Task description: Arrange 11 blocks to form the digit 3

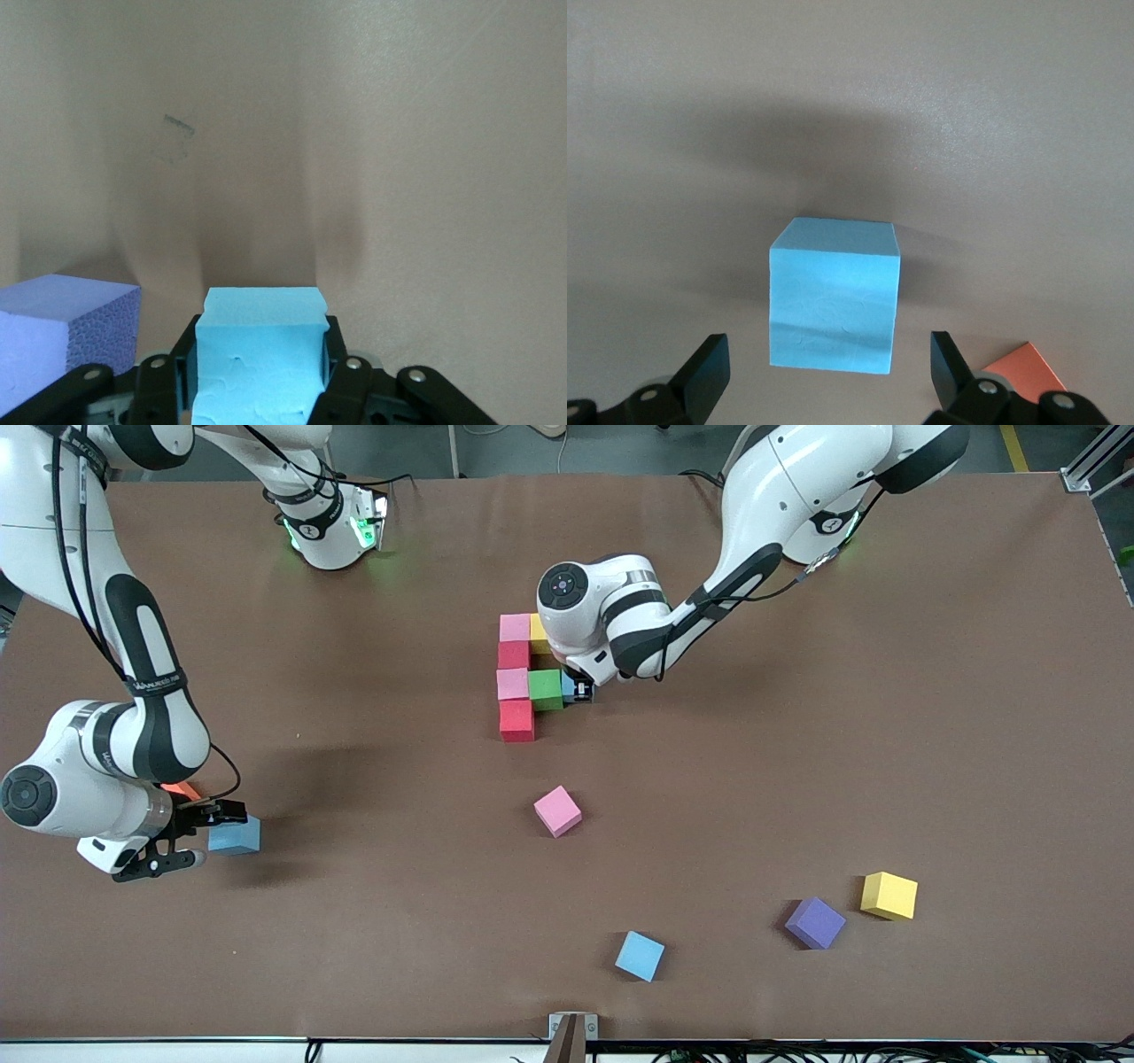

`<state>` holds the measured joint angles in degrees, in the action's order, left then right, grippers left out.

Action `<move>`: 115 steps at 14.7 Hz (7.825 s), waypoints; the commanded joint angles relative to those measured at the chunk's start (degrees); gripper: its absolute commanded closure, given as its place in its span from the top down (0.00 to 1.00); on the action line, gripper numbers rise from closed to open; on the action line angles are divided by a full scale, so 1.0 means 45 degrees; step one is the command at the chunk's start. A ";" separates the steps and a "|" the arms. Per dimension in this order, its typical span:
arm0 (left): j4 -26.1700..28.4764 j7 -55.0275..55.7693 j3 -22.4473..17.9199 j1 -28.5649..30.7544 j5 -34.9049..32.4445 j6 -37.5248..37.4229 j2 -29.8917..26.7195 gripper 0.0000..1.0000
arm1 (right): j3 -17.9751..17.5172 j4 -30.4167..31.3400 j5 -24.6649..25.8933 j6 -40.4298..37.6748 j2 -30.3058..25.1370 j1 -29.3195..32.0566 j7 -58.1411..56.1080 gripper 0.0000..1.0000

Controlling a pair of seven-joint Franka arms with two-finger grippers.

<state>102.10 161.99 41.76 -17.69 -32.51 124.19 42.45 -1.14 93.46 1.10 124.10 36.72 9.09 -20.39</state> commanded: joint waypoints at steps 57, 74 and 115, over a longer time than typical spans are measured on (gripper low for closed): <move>-0.6692 -1.8791 -0.3127 0.6393 -0.1624 0.4589 0.3282 1.00 | -0.1134 -0.1297 -0.1944 0.0958 0.1272 -0.8033 0.9233 0.27; -0.7181 -1.8850 -0.4027 0.5709 -0.1624 0.5235 0.4006 0.10 | -0.0607 -0.0751 -0.1807 0.1036 0.1371 -0.9226 1.1054 0.27; -0.5071 -0.6252 -0.2406 0.1705 -0.0120 -0.3261 0.0860 0.00 | -0.0567 -0.0183 -0.1339 0.0822 0.1078 -0.9402 1.0663 0.34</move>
<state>77.60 132.97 30.91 -10.08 -33.26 109.94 48.10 -4.46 89.70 -5.59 128.22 43.12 -32.37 27.50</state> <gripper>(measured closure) 0.709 0.445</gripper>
